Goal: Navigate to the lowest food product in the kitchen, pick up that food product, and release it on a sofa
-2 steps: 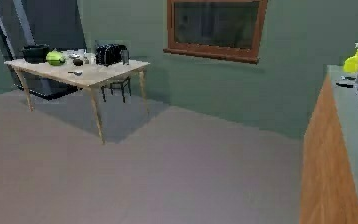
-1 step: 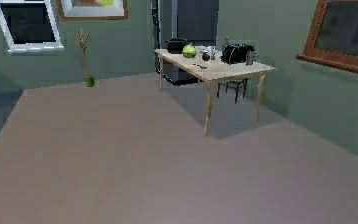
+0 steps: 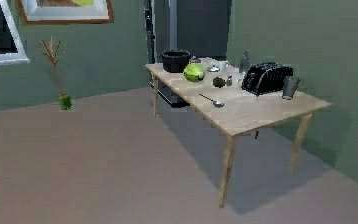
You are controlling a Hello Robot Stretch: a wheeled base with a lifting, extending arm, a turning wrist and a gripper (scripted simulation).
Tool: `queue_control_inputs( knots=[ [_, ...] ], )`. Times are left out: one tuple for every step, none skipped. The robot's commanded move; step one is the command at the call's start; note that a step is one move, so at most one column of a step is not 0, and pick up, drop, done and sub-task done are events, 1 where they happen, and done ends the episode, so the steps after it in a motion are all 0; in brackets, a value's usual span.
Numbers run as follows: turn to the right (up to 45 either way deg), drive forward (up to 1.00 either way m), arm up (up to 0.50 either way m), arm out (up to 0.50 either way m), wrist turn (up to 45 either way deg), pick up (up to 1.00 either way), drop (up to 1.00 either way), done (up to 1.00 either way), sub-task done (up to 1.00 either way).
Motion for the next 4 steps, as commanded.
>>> queue_control_inputs(
  knots=[
    [0.0,0.7,0.0,0.0,0.0,0.0,0.0,0.0,0.0],
    [-45.0,0.0,0.0,0.0,0.0,0.0,0.0,0.0,0.0],
    [-24.0,0.0,0.0,0.0,0.0,0.0,0.0,0.0,0.0],
    [45.0,0.0,0.0,0.0,0.0,0.0,0.0,0.0,0.0]
  ],
)
